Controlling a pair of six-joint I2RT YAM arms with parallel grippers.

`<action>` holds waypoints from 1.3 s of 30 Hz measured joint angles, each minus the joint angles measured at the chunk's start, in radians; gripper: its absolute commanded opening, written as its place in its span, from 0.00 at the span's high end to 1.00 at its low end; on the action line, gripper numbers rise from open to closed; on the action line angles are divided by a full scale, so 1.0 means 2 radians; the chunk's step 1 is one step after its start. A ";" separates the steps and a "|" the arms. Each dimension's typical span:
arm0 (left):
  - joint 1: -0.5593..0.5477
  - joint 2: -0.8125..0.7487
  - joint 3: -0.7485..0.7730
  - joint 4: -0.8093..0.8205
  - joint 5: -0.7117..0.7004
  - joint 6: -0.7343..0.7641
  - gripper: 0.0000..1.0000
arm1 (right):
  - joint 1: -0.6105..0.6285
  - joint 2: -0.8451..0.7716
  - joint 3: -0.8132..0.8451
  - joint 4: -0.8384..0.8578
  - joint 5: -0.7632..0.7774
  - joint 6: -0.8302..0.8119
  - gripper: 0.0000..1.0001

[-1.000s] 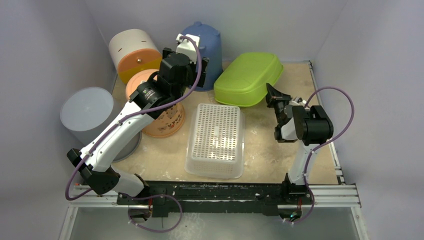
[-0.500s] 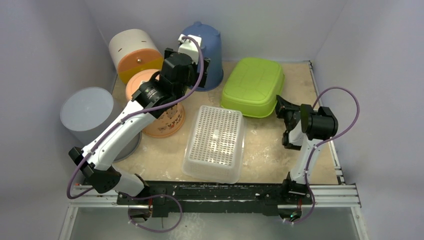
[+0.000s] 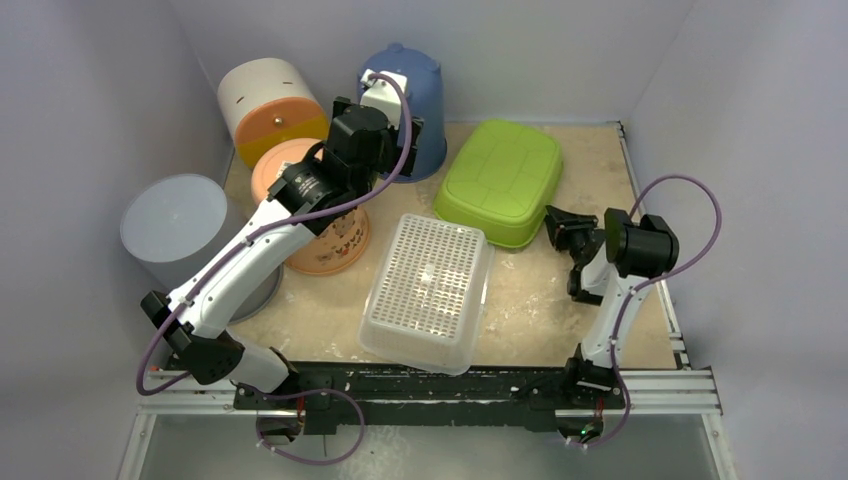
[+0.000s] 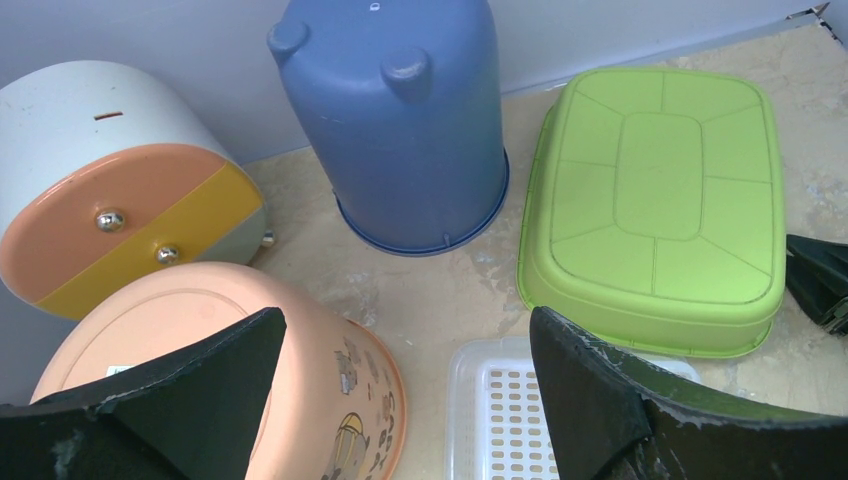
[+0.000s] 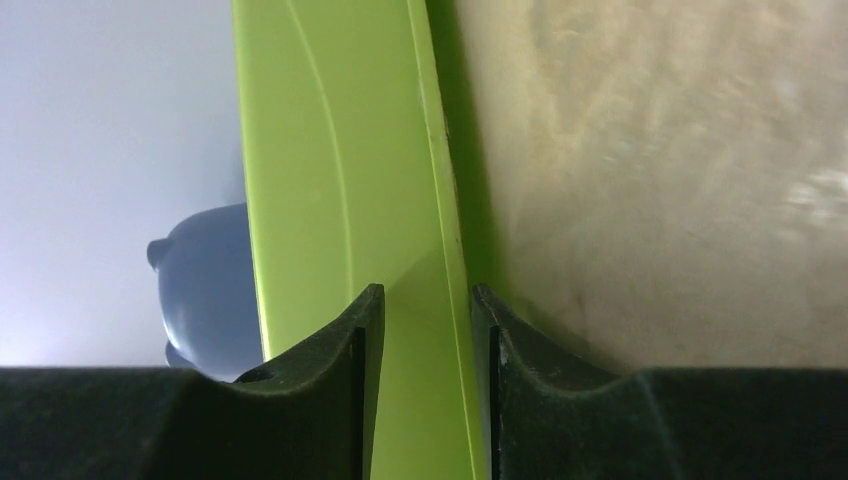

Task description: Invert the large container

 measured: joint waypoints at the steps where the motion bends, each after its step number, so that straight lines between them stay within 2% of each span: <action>1: 0.000 0.000 0.000 0.000 0.000 0.000 0.11 | -0.001 -0.006 0.000 -0.003 0.000 -0.007 0.60; 5: 0.000 0.000 0.000 0.000 0.000 0.000 0.11 | -0.002 -0.054 0.004 -0.023 -0.001 -0.050 0.59; 8: 0.000 0.000 -0.001 0.000 0.000 0.000 0.11 | -0.002 -0.104 0.021 -0.073 0.002 -0.094 0.55; 13: 0.000 0.000 -0.007 0.001 0.002 0.000 0.11 | -0.002 -0.197 0.095 -0.280 0.052 -0.200 0.51; 16: 0.000 0.000 -0.010 0.003 0.005 0.000 0.11 | -0.002 -0.233 0.116 -0.368 0.089 -0.250 0.50; 19: 0.000 0.000 -0.012 0.005 0.009 0.000 0.11 | -0.002 -0.253 0.131 -0.452 0.126 -0.303 0.47; 24: 0.000 0.000 -0.020 0.010 0.010 0.000 0.11 | 0.020 -0.255 0.204 -0.583 0.181 -0.402 0.40; 26: 0.000 0.000 -0.028 0.017 0.010 -0.001 0.11 | 0.040 -0.257 0.234 -0.621 0.203 -0.434 0.31; 27: 0.000 0.000 -0.031 0.020 0.010 -0.001 0.11 | 0.051 -0.258 0.248 -0.636 0.214 -0.447 0.13; 28: 0.000 0.000 -0.035 0.022 0.010 -0.001 0.11 | 0.068 -0.261 0.268 -0.657 0.230 -0.467 0.02; 34: 0.000 0.002 -0.057 0.043 0.010 -0.002 0.11 | 0.142 -0.299 0.326 -0.710 0.256 -0.556 0.00; 39: 0.000 0.001 -0.092 0.064 0.010 -0.003 0.11 | 0.153 -0.356 0.320 -0.718 0.234 -0.605 0.00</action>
